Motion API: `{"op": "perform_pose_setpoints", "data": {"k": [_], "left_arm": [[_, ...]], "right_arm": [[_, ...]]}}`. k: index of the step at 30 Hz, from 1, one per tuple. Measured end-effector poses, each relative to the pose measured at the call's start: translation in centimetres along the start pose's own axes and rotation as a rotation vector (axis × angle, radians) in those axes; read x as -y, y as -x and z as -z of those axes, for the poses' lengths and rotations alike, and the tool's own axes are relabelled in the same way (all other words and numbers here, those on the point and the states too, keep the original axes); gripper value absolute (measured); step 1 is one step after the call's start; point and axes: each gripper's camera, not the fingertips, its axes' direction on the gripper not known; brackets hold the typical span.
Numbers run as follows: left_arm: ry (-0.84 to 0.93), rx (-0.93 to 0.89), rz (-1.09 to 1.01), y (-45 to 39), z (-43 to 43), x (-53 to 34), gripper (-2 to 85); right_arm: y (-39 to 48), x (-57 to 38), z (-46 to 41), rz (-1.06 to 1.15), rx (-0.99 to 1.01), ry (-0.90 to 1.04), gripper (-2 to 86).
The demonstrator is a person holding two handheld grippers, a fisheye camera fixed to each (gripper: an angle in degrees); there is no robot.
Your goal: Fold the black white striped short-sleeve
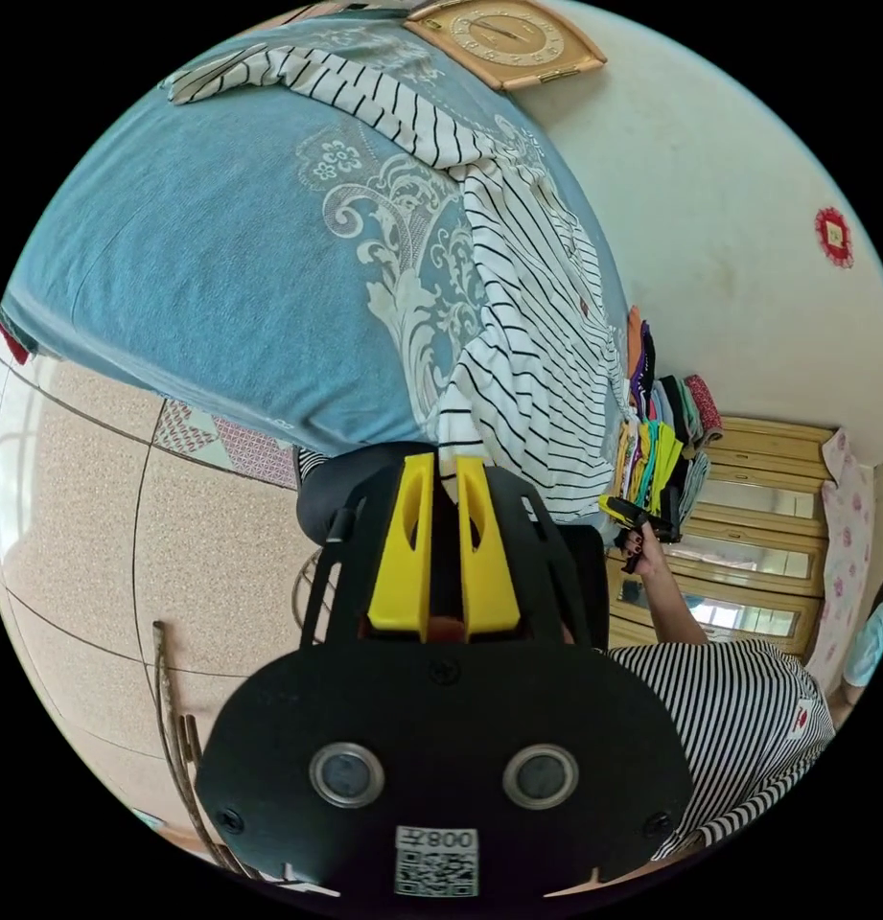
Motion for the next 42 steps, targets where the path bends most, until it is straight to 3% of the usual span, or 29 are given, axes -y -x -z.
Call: {"op": "perform_pose_setpoints", "data": {"k": [3,16,27,33,42], "left_arm": [[-0.011,-0.045,-0.023,-0.1,0.5,-1.1,1.4],[-0.177,-0.334,-0.132,-0.2,5.9,-8.2,0.3],[-0.106,-0.258,0.007,5.1,1.3,-8.9,1.7],[-0.185,-0.235,-0.001,5.3,1.9,-7.0,5.5],[-0.236,-0.121,-0.121,0.9,0.1,7.3,6.9]], "right_arm": [[0.0,-0.2,0.0,0.023,-0.030,0.027,2.1],[0.6,-5.0,7.4,0.224,0.172,-0.027,0.9],[-3.8,-3.0,2.3,0.046,0.099,0.034,0.9],[-4.9,-1.6,0.7,-0.042,0.076,0.058,0.4],[-0.3,5.4,3.3,0.035,0.000,-0.050,0.4]]}}
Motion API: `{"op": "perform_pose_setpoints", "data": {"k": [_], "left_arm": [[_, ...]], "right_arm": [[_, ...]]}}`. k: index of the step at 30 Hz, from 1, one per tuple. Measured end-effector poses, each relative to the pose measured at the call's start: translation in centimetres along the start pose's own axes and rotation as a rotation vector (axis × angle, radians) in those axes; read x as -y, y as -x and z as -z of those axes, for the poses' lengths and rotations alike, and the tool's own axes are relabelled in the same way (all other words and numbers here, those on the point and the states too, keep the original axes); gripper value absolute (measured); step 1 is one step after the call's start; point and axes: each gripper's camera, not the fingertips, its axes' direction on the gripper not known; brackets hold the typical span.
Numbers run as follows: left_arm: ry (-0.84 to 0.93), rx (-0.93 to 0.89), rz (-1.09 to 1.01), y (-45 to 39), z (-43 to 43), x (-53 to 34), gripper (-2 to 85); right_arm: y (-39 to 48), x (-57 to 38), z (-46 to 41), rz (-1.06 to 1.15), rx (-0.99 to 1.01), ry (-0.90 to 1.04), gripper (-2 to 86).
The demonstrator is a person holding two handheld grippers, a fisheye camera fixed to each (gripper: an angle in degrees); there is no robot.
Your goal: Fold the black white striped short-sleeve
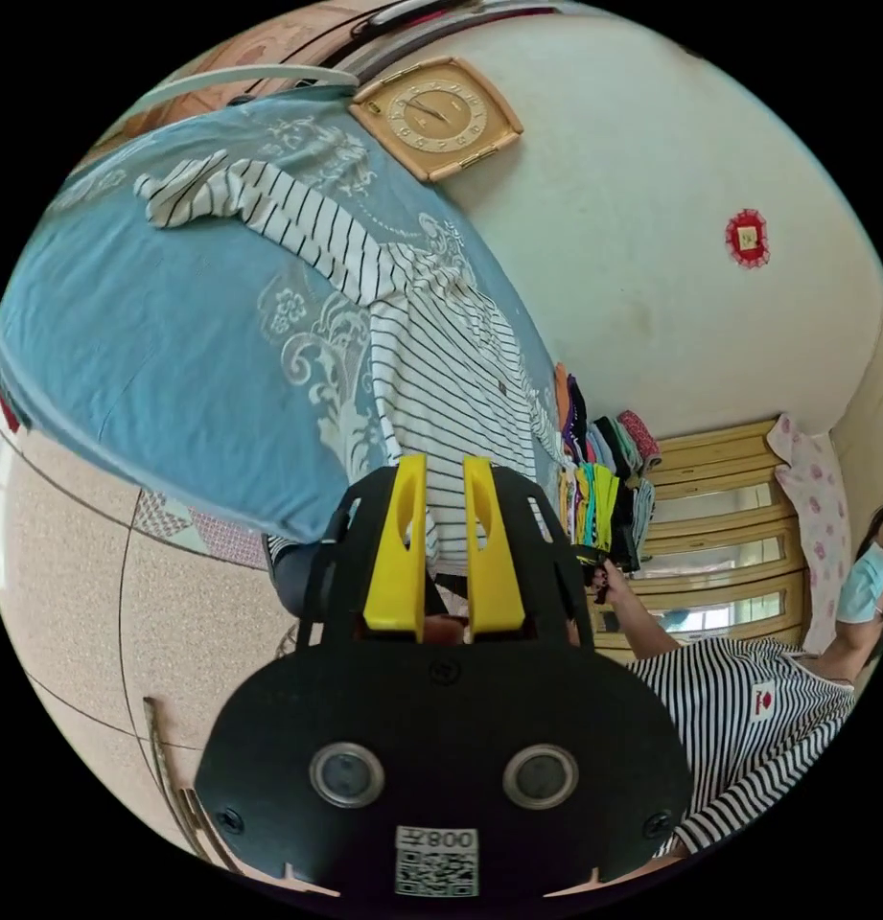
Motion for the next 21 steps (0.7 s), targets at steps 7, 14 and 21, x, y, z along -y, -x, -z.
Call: {"op": "perform_pose_setpoints", "data": {"k": [7,14,21], "left_arm": [[0.003,0.107,-0.132,-3.2,-9.2,15.6,7.1],[0.061,0.313,-0.222,-3.5,-18.1,28.4,7.4],[0.093,0.472,-0.321,-3.2,-25.0,36.1,7.3]], "right_arm": [[11.3,15.7,0.4,0.264,-0.125,-0.132,2.3],[21.7,30.4,-3.0,0.468,-0.308,-0.180,4.0],[25.8,39.7,-9.0,0.470,-0.428,-0.159,4.2]]}}
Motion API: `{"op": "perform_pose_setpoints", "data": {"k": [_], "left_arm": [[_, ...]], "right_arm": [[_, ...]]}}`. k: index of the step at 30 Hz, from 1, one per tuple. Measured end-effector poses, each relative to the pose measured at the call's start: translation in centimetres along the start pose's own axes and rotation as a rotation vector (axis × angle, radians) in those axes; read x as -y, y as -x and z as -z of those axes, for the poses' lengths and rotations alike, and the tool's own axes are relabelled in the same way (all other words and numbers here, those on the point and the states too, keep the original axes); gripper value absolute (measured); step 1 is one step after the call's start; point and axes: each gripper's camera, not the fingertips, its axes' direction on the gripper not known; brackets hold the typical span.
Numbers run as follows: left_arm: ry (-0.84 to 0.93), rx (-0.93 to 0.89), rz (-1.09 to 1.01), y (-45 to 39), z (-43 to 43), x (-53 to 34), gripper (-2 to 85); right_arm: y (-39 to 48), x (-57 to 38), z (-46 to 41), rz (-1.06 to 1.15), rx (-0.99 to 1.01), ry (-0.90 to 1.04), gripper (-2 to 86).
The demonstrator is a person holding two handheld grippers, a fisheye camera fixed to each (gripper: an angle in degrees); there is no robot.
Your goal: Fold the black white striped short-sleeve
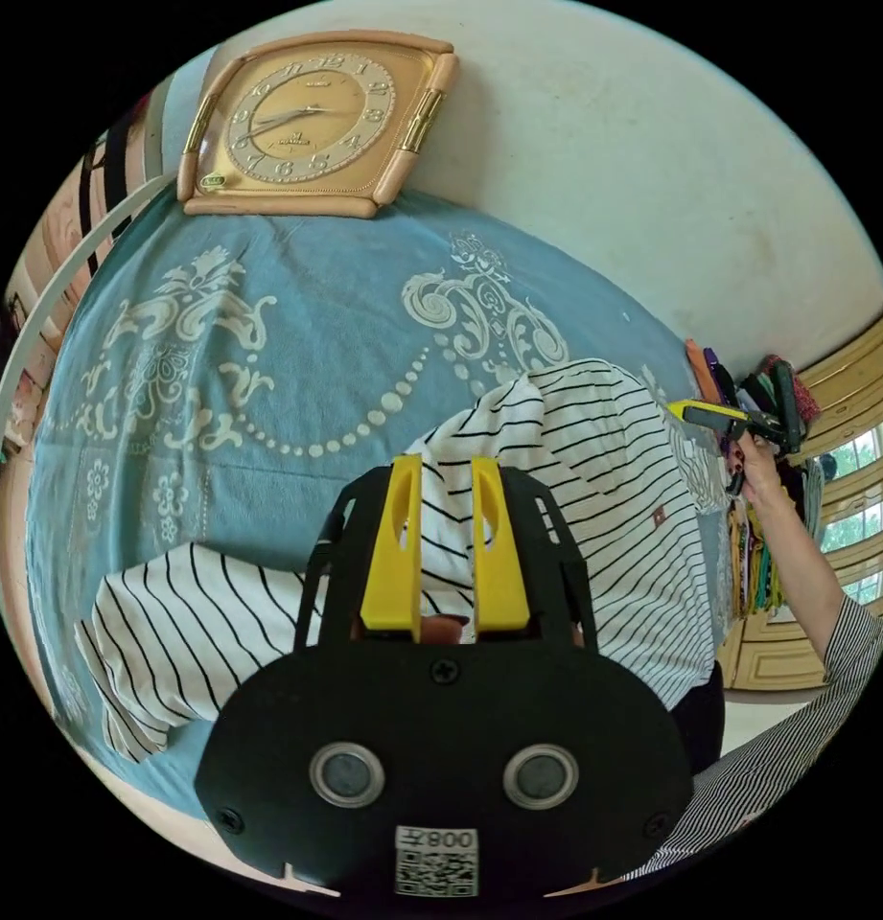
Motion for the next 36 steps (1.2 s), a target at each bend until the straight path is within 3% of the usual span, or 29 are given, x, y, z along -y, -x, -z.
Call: {"op": "perform_pose_setpoints", "data": {"k": [4,16,22,29,36], "left_arm": [[0.055,0.098,-0.029,-0.1,-3.9,3.0,4.6],[-0.097,-0.032,0.002,3.0,-4.9,9.1,1.6],[-0.018,-0.017,0.066,4.4,-10.6,11.3,2.6],[-0.196,-0.131,0.001,3.0,-10.9,11.5,4.4],[-0.104,-0.188,-0.126,-2.3,-18.1,14.5,4.8]], "right_arm": [[0.2,2.0,-2.8,-0.034,-0.004,0.032,1.6],[-1.3,5.6,1.9,-0.066,-0.023,-0.121,0.0],[-1.7,8.3,-3.3,-0.119,0.027,0.026,0.0],[0.3,8.2,0.2,-0.052,0.117,-0.203,0.3],[6.1,12.3,-5.2,0.074,0.078,-0.046,1.3]]}}
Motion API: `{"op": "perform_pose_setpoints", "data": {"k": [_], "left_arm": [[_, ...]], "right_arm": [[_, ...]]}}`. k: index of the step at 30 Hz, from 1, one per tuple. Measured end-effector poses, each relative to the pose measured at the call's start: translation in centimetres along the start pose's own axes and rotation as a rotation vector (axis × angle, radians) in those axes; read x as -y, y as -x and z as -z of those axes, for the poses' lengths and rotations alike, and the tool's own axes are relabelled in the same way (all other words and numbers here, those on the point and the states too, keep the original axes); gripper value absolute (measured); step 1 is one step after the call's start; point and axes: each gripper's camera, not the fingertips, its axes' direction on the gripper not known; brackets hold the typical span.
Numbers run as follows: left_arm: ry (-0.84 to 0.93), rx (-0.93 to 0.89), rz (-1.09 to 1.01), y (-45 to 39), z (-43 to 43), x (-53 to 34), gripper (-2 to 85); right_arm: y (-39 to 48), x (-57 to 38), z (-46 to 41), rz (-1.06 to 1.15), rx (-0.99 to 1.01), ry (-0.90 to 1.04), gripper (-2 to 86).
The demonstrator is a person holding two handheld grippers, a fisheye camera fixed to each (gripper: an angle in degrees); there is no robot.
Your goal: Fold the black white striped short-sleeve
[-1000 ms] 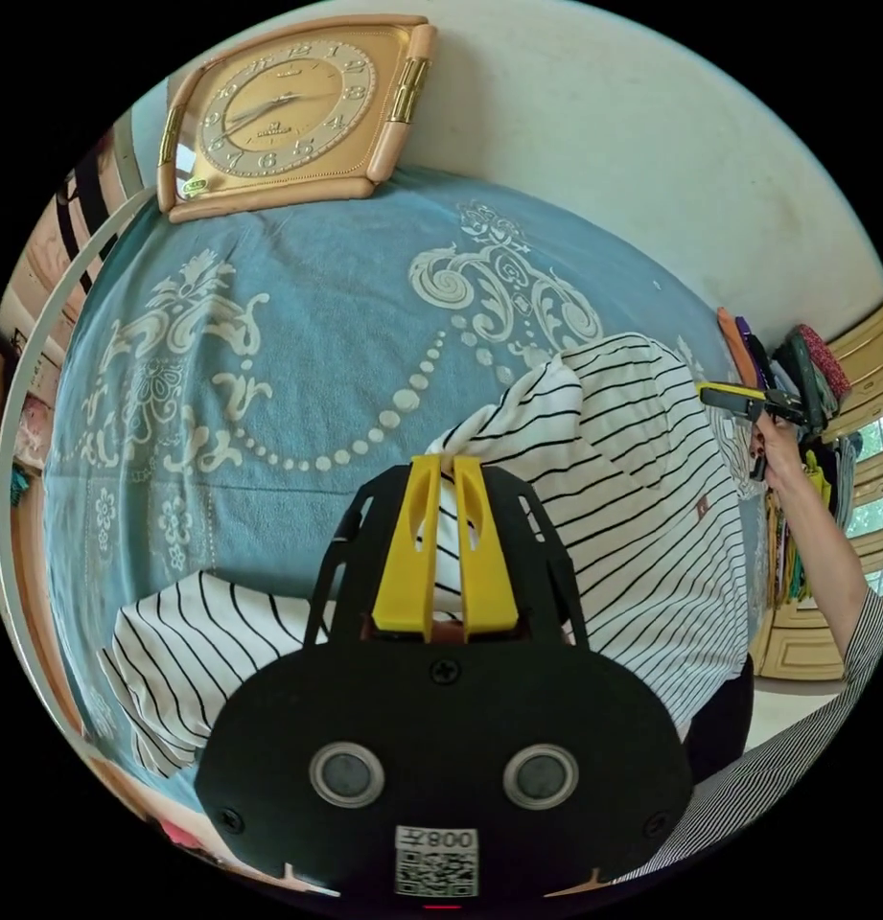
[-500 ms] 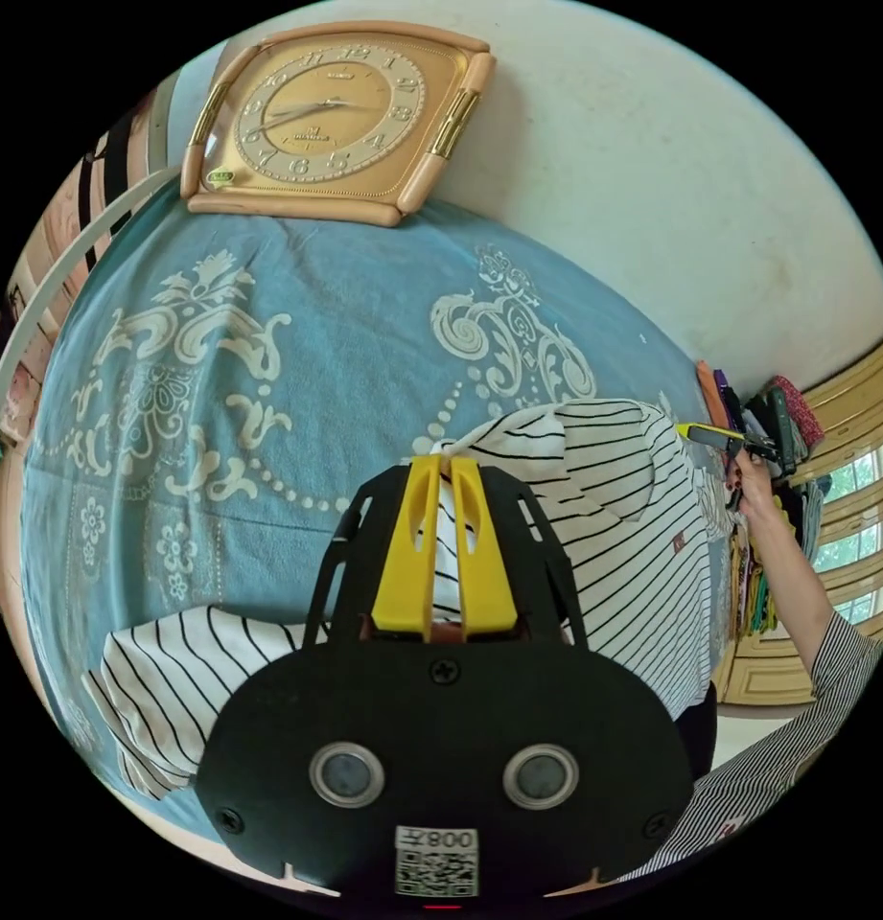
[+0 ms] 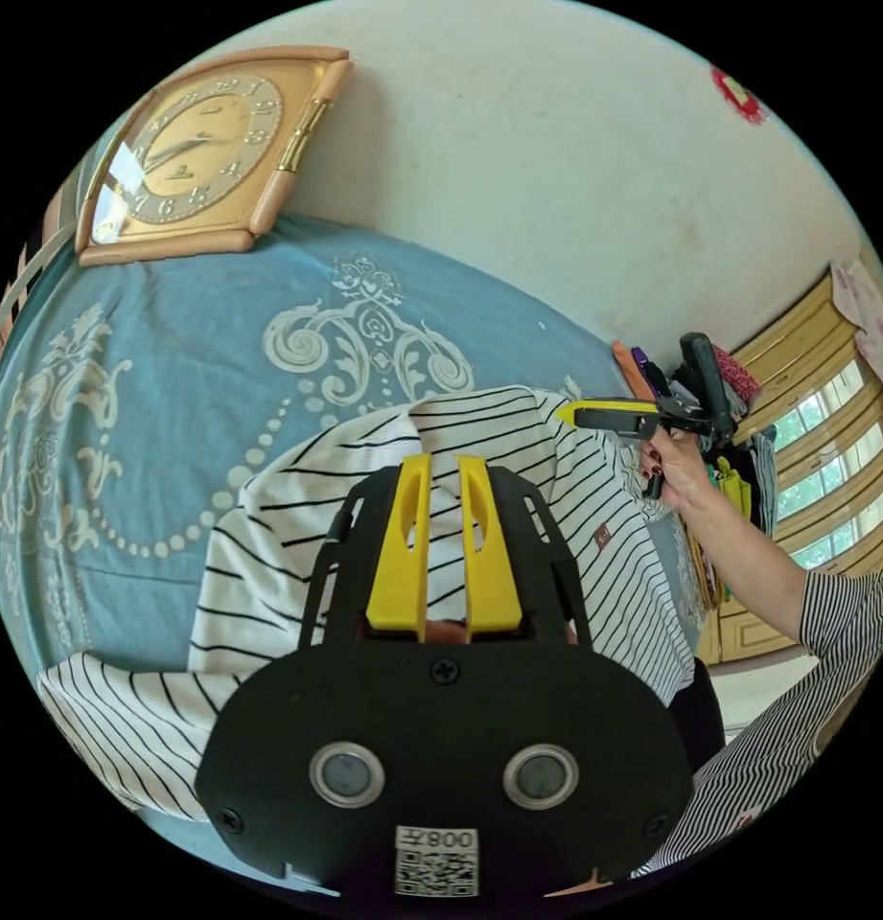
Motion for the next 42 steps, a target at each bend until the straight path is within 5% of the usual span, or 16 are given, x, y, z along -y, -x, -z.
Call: {"op": "perform_pose_setpoints", "data": {"k": [6,11,15,23,27,33,36,42], "left_arm": [[0.041,0.068,0.058,1.0,-5.3,1.3,1.3],[-0.087,-0.004,0.079,1.3,-5.9,2.1,0.4],[-0.024,0.032,0.087,1.7,-8.5,3.0,0.2],[-0.083,0.098,0.047,0.2,-9.9,1.4,0.2],[-0.005,0.098,0.094,1.0,-13.4,1.8,0.2],[-0.072,0.130,0.071,-1.8,-13.9,0.9,0.2],[0.055,0.156,0.097,-1.6,-17.4,0.2,0.2],[-0.066,0.055,0.144,-4.6,-18.6,-1.5,0.2]], "right_arm": [[0.2,0.9,-0.9,0.005,-0.005,-0.012,0.3],[-1.9,0.8,0.8,-0.071,0.281,-0.160,0.2],[-2.2,1.0,-1.5,-0.111,0.228,-0.053,0.2],[0.8,-1.7,2.1,-0.021,0.121,-0.205,0.1],[2.7,-1.5,-1.4,0.001,-0.066,-0.061,0.0],[4.5,-3.4,0.8,0.059,-0.067,-0.096,0.1],[5.6,-5.9,0.8,0.075,-0.046,-0.113,0.1],[6.2,-10.4,3.4,0.041,-0.023,-0.140,0.1]]}}
